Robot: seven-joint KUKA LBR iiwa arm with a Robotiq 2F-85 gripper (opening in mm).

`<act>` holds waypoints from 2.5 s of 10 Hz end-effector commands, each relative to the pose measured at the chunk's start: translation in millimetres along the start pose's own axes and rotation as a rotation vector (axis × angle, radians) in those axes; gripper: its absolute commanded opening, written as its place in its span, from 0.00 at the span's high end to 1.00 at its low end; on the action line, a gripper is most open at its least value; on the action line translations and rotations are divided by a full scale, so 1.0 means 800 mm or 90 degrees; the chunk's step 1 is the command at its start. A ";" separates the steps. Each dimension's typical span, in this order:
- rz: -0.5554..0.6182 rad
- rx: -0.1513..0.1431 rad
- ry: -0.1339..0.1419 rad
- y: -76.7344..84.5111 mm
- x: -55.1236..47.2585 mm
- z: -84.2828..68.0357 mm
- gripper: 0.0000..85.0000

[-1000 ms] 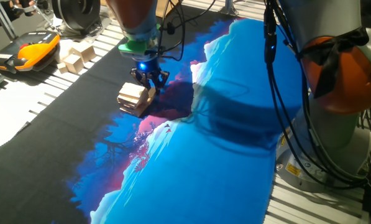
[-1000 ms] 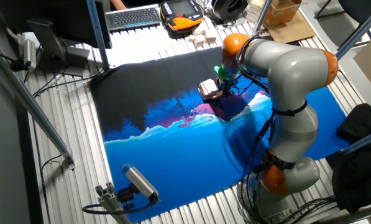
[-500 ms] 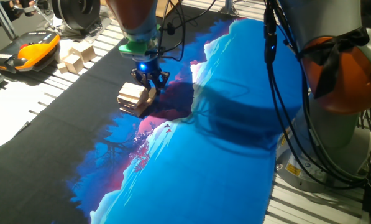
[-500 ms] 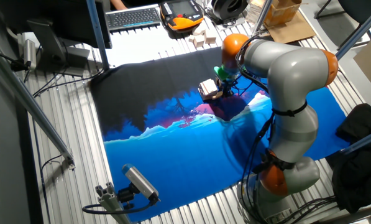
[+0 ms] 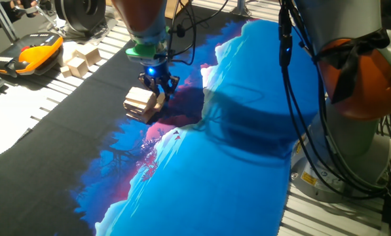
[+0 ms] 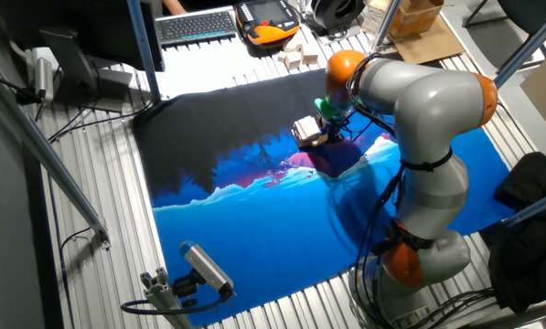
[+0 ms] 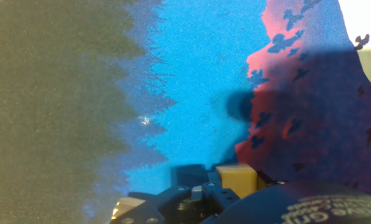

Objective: Play Jenga

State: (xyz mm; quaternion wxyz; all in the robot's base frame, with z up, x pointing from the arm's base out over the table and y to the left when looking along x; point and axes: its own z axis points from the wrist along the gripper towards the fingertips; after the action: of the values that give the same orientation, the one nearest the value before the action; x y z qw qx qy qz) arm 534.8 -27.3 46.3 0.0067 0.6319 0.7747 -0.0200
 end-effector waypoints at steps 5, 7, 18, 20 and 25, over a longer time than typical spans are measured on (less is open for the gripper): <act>-0.006 -0.001 0.001 -0.003 -0.001 -0.001 0.60; -0.020 -0.011 0.011 -0.007 -0.002 -0.004 0.80; -0.082 -0.047 0.051 -0.015 -0.003 -0.035 1.00; -0.092 -0.053 0.056 -0.015 -0.002 -0.037 1.00; -0.144 -0.045 0.041 -0.015 -0.002 -0.037 1.00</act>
State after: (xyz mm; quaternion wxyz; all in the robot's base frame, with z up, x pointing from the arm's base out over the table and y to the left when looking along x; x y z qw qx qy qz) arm 523.7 -30.2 76.0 0.0021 0.5383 0.8424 0.0257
